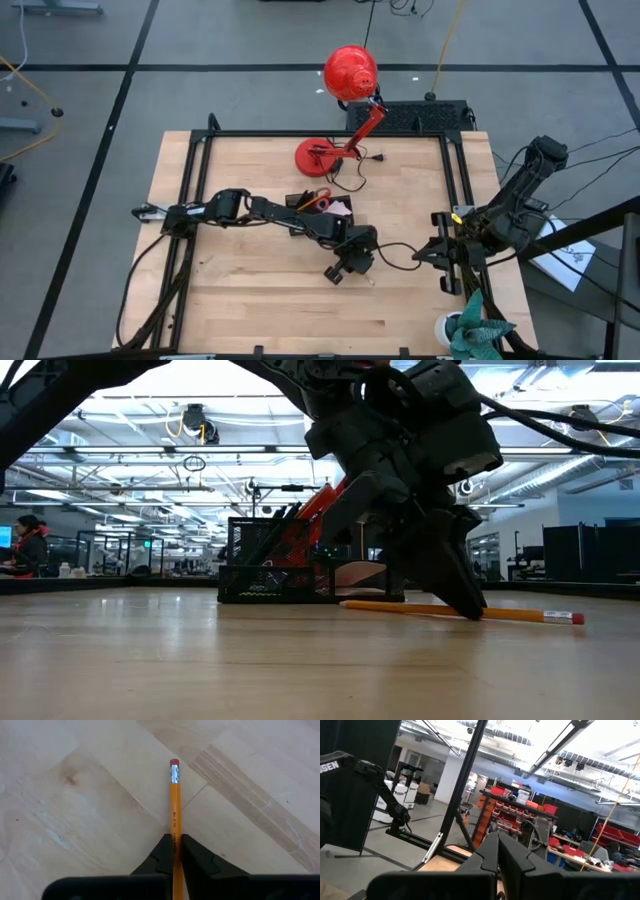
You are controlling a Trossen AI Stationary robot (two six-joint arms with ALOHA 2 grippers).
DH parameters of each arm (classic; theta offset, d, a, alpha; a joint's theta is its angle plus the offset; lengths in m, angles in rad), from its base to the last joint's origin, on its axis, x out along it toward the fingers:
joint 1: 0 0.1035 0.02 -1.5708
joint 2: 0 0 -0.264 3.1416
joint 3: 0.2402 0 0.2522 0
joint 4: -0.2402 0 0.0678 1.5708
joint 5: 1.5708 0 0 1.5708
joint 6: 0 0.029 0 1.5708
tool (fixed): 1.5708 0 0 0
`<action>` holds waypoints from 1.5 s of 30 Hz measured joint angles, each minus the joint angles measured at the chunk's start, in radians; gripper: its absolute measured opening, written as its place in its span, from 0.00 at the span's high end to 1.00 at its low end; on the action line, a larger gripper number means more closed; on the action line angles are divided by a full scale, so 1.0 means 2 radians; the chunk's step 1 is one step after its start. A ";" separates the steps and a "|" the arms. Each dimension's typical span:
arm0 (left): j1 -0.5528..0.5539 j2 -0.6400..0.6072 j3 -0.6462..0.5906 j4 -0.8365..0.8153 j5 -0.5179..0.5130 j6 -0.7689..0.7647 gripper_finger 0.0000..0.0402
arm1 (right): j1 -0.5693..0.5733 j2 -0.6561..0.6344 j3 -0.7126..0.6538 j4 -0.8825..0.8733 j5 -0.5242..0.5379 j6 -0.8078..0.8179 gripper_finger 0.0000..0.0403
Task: Pick and place office supplies into organizer
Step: Put the yellow pencil into the desk organizer
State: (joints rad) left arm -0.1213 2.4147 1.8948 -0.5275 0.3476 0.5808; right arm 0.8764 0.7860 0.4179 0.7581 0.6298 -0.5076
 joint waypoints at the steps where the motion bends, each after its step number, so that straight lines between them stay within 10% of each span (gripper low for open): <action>1: 0.000 -0.002 0.000 0.000 0.000 0.000 0.94 | 0.000 0.000 0.000 -0.001 -0.001 0.002 1.00; 23: 0.000 -0.116 0.001 0.044 0.048 0.020 0.90 | 0.001 0.000 0.000 -0.002 -0.001 0.013 1.00; 35: 0.048 -0.262 0.003 -0.078 0.032 -0.005 0.93 | 0.001 0.000 0.000 -0.006 -0.001 0.031 1.00; 45: 0.110 -0.299 0.002 -0.160 0.134 -0.014 0.89 | 0.001 0.000 0.000 -0.012 -0.001 0.040 1.00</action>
State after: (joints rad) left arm 0.0992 1.8168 1.8995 -0.8474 0.6162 0.5527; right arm 0.8791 0.7856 0.4179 0.7338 0.6275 -0.4278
